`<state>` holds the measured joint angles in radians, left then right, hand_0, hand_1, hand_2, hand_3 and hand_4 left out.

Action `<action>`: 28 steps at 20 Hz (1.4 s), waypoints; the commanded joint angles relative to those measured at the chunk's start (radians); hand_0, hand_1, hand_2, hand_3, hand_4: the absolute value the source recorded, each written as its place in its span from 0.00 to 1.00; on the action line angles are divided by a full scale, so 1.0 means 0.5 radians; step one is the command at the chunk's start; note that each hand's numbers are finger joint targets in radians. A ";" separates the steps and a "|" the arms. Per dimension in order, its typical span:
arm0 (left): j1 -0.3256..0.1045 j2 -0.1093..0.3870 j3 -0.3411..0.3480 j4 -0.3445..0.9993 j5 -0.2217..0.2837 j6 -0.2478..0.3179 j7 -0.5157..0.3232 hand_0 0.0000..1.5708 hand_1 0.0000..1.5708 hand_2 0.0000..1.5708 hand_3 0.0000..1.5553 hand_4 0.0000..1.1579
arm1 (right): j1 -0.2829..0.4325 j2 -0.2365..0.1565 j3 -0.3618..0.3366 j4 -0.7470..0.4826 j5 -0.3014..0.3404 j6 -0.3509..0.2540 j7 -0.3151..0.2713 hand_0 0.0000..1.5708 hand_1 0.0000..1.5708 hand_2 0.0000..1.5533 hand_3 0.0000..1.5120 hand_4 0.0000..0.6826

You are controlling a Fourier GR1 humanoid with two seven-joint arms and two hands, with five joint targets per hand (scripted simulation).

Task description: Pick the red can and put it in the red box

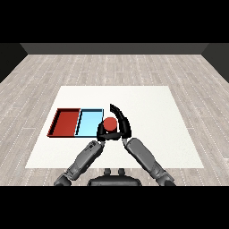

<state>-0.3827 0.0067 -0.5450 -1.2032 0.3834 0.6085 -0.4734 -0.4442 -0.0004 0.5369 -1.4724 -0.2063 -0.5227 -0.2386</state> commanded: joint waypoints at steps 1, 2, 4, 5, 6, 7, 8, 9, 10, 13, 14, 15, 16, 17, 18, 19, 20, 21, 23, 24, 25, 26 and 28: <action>0.007 -0.013 -0.070 -0.021 0.047 0.074 -0.076 1.00 1.00 1.00 0.96 0.98 | 0.059 0.001 0.044 -0.200 0.135 -0.070 0.225 0.00 0.00 0.00 0.00 0.00; -0.081 -0.013 -0.062 0.003 0.084 0.100 -0.072 1.00 1.00 1.00 0.96 0.98 | 0.061 0.001 0.007 -0.058 0.063 -0.005 0.045 0.00 0.00 0.00 0.00 0.00; -0.004 -0.013 -0.022 -0.079 -0.047 0.092 -0.033 1.00 1.00 1.00 0.96 0.98 | -0.078 0.001 0.054 -0.082 0.033 -0.113 0.197 0.00 0.00 0.00 0.00 0.00; 0.166 0.006 0.023 -0.044 -0.064 -0.045 -0.118 1.00 1.00 1.00 0.95 0.98 | 0.056 0.001 0.033 -0.061 0.037 -0.094 0.041 0.00 0.00 0.00 0.00 0.00; -0.010 0.014 0.090 0.091 -0.057 -0.089 -0.032 1.00 1.00 1.00 0.95 0.98 | -0.059 -0.010 -0.201 0.066 0.009 0.128 0.039 0.00 0.00 0.00 0.00 0.00; 0.020 -0.012 0.066 -0.110 -0.126 0.050 0.094 1.00 1.00 1.00 0.95 0.98 | 0.068 0.001 -0.090 0.085 -0.055 0.104 -0.131 0.00 0.00 0.00 0.00 0.00; -0.038 -0.013 0.140 -0.035 -0.136 -0.009 0.065 1.00 1.00 1.00 0.95 0.98 | 0.105 0.001 -0.063 -0.063 0.007 0.041 0.041 0.00 0.00 0.00 0.00 0.00; 0.153 -0.001 0.091 -0.169 -0.138 -0.007 0.065 1.00 1.00 1.00 0.95 0.98 | 0.123 0.000 -0.131 -0.128 0.034 0.130 0.087 0.00 0.00 0.00 0.00 0.00; 0.014 -0.006 0.136 -0.122 -0.154 -0.021 0.129 1.00 1.00 1.00 0.94 0.98 | 0.172 -0.044 -0.178 -0.216 -0.008 0.160 0.091 0.00 0.00 0.00 0.00 0.00; 0.039 -0.011 0.140 -0.157 -0.174 0.048 0.144 1.00 1.00 1.00 0.93 0.98 | 0.276 -0.127 -0.227 -0.398 -0.034 0.242 0.132 0.00 0.00 0.00 0.00 0.00; 0.086 0.083 0.210 -0.134 -0.154 -0.086 0.055 1.00 1.00 0.99 0.94 0.98 | 0.307 -0.061 -0.180 -0.412 0.007 0.208 0.091 0.00 0.00 0.00 0.00 0.00; -0.008 0.125 0.255 -0.144 -0.132 -0.056 0.153 1.00 1.00 0.99 0.94 0.98 | 0.364 -0.249 -0.315 -0.442 -0.107 0.370 0.030 0.00 0.00 0.00 0.00 0.00; -0.060 -0.011 0.149 -0.146 -0.246 0.108 0.179 1.00 1.00 0.99 0.94 0.98 | 0.358 -0.159 -0.259 -0.495 -0.014 0.289 0.052 0.00 0.00 0.00 0.00 0.00; 0.078 0.038 0.179 -0.164 -0.237 -0.024 0.100 1.00 1.00 0.99 0.94 0.98 | 0.459 -0.242 -0.303 -0.585 -0.018 0.295 0.121 0.00 0.00 0.00 0.00 0.00; 0.036 0.089 0.266 -0.148 -0.194 -0.050 0.108 1.00 1.00 0.99 0.94 0.97 | 0.611 -0.289 -0.268 -0.772 -0.061 0.312 0.127 0.00 0.00 0.00 0.00 0.00; -0.078 -0.004 0.289 0.010 -0.217 -0.040 0.111 1.00 1.00 1.00 0.95 0.97 | 0.596 -0.261 -0.356 -0.763 -0.126 0.330 0.118 0.00 0.00 0.00 0.00 0.00; -0.031 0.074 0.371 -0.017 -0.183 -0.097 0.101 1.00 1.00 1.00 0.95 0.97 | 0.611 -0.288 -0.402 -0.750 -0.183 0.421 0.088 0.00 0.00 0.00 0.00 0.00; 0.104 0.238 0.369 -0.283 -0.165 -0.134 0.191 1.00 1.00 1.00 0.95 0.97 | 0.622 -0.307 -0.396 -0.813 -0.168 0.401 0.153 0.00 0.00 0.00 0.00 0.00; -0.028 0.236 0.533 -0.051 -0.125 -0.231 0.071 1.00 1.00 1.00 0.95 0.98 | 0.728 -0.385 -0.490 -0.826 -0.229 0.521 0.036 0.00 0.00 0.00 0.00 0.00; -0.061 0.250 0.568 -0.078 -0.148 -0.160 0.140 1.00 1.00 1.00 0.95 0.98 | 0.758 -0.376 -0.484 -0.867 -0.183 0.453 0.087 0.00 0.00 0.00 0.00 0.00; -0.042 0.278 0.512 -0.175 -0.225 -0.090 0.229 1.00 1.00 1.00 0.95 0.97 | 0.806 -0.420 -0.540 -0.918 -0.207 0.482 0.090 0.00 0.00 0.00 0.00 0.00; 0.017 0.343 0.504 -0.223 -0.268 -0.052 0.279 1.00 1.00 1.00 0.96 0.97 | 0.864 -0.370 -0.502 -0.809 -0.186 0.503 -0.031 0.00 0.00 0.00 0.00 0.00; -0.002 0.508 0.619 -0.317 -0.212 -0.119 0.410 1.00 1.00 1.00 0.95 0.98 | 0.851 -0.433 -0.666 -0.787 -0.329 0.601 -0.011 0.00 0.00 0.00 0.00 0.00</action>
<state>-0.3778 0.1662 -0.2943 -1.2983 0.2792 0.5537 -0.3576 -0.0650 -0.1867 0.2746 -1.8682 -0.3166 -0.2762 -0.2213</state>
